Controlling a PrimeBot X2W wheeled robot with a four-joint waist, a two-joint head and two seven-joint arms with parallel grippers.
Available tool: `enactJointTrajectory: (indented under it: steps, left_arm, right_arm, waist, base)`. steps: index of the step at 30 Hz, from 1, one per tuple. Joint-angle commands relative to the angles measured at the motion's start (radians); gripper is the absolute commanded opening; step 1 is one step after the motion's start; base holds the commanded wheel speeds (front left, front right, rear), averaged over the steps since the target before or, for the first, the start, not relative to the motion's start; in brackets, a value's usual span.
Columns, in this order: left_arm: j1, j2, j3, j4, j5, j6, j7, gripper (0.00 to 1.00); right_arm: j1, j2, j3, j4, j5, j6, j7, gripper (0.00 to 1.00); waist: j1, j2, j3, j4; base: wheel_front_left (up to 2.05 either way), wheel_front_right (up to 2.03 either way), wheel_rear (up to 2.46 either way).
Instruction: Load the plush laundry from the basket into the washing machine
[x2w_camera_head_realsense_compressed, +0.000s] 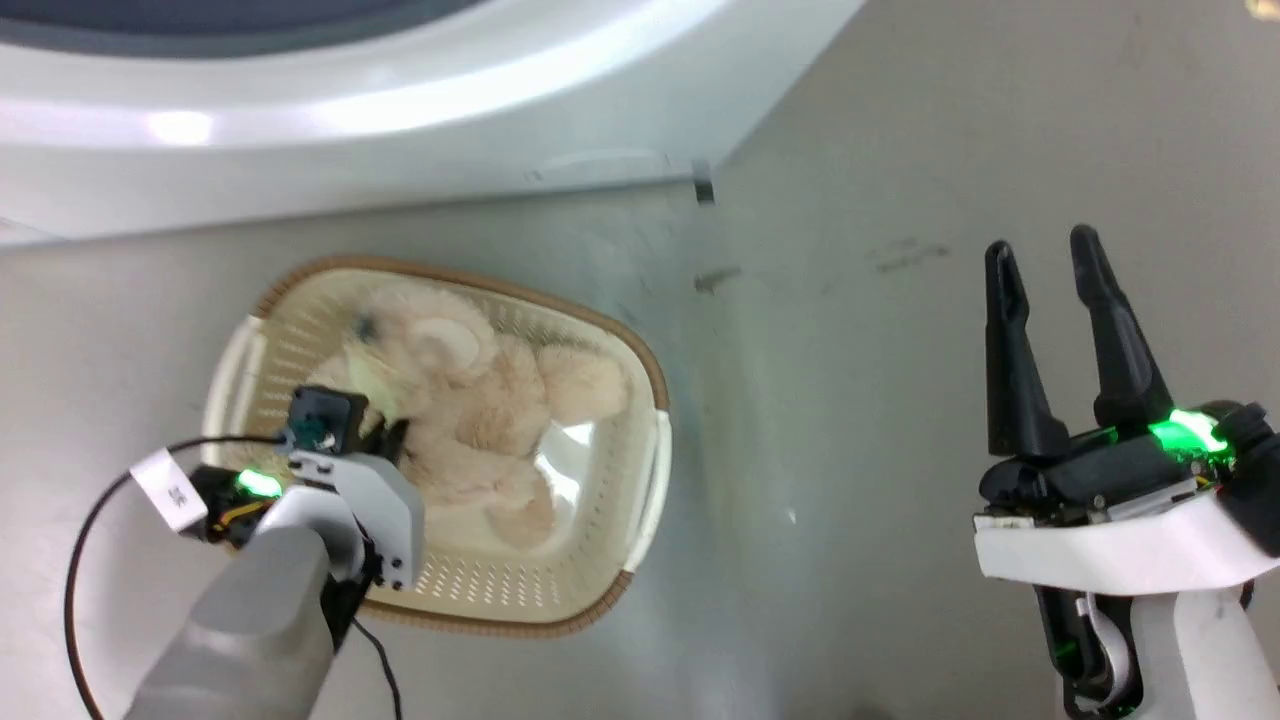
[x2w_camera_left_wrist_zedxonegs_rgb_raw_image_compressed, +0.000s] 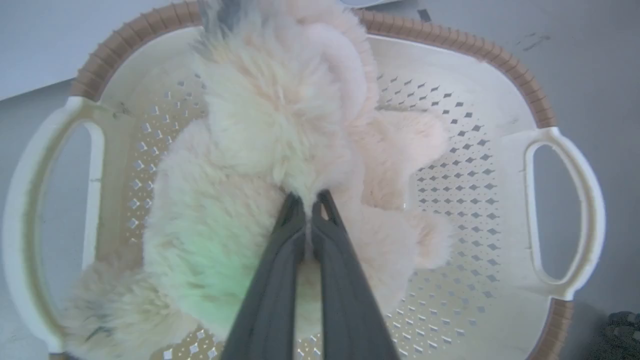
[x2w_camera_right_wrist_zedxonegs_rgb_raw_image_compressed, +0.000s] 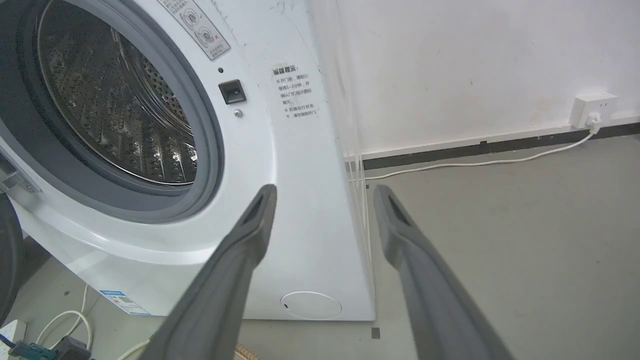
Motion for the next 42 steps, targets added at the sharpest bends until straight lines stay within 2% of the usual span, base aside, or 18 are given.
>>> enactJointTrajectory:
  steps: [1,5,16,23,34,42]
  left_arm:
    - [0.025,-0.004,0.003,-0.021,-0.008,-0.004,-0.012,0.00]
    - [0.088,0.006,0.042,-0.117,0.005,0.000,-0.013,0.00]
    - [0.334,0.005,0.214,-0.447,0.122,0.060,-0.013,0.00]
    - [0.461,-0.018,0.328,-0.641,0.202,0.051,-0.013,0.00]
    - [0.529,-0.066,0.481,-0.901,0.309,0.026,-0.013,0.00]
    - [0.423,-0.071,0.584,-1.034,0.303,0.004,-0.013,0.00]
  right_arm:
    - [0.016,-0.001,-0.002,0.007,-0.013,0.001,-0.004,1.00]
    - [0.043,-0.001,-0.007,0.019,-0.035,0.001,-0.004,1.00]
    - [0.130,-0.001,-0.016,0.044,-0.074,0.001,-0.004,1.00]
    - [0.175,-0.001,-0.016,0.046,-0.082,0.001,-0.004,1.00]
    - [0.196,-0.001,-0.022,0.039,-0.083,0.001,-0.004,1.00]
    - [0.147,-0.001,-0.006,0.016,-0.070,0.001,-0.004,1.00]
  waist:
    - [0.0000,0.0000,-0.078,0.036]
    - [0.0000,0.0000,-0.166,0.068]
    - [0.0000,0.0000,-0.371,0.138]
    - [0.0000,0.0000,-0.448,0.169]
    - [0.0000,0.0000,-0.468,0.187]
    - [0.0000,0.0000,-0.348,0.139]
  base:
    - [0.00,0.00,0.00]
    - [0.00,0.00,0.00]
    - [0.00,0.00,0.00]
    - [0.00,0.00,0.00]
    - [0.00,0.00,0.00]
    - [0.00,0.00,0.00]
